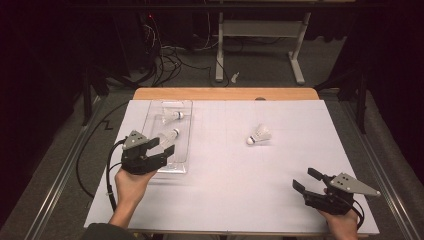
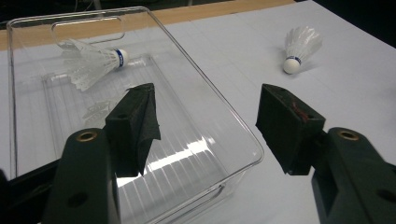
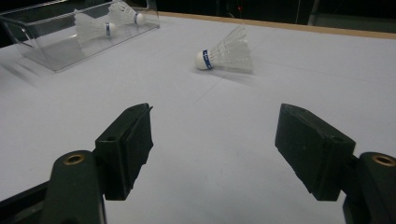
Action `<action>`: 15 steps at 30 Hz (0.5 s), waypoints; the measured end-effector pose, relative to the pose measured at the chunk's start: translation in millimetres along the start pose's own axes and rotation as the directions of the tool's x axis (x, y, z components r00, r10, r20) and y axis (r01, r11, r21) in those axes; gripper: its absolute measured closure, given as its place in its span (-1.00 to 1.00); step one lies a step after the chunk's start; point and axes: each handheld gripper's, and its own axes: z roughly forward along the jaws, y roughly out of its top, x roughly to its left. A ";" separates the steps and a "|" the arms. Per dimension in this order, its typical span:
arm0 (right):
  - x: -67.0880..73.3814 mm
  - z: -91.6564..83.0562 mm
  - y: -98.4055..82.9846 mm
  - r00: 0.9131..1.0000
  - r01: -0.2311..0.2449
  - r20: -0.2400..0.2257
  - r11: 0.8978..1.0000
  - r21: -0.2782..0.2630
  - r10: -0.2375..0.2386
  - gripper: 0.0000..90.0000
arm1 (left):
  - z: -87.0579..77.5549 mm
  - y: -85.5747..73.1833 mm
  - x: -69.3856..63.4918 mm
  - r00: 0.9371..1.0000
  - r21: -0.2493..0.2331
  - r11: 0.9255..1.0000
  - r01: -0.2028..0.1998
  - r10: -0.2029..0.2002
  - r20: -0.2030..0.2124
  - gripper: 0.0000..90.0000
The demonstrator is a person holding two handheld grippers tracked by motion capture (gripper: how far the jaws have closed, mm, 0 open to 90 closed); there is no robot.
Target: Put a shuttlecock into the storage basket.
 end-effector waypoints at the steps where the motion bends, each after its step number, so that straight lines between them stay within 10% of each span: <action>1: 0.1 -0.1 0.0 1.000 -0.001 0.000 1.000 0.000 0.001 -0.38 | -0.8 -0.9 0.0 1.000 -0.003 1.000 0.002 -0.002 0.001 -0.14; 15: 0.2 0.0 0.1 1.000 0.000 -0.001 1.000 -0.001 0.000 -0.38 | -8.3 -10.7 -2.7 1.000 -0.021 1.000 0.003 -0.003 0.009 -0.14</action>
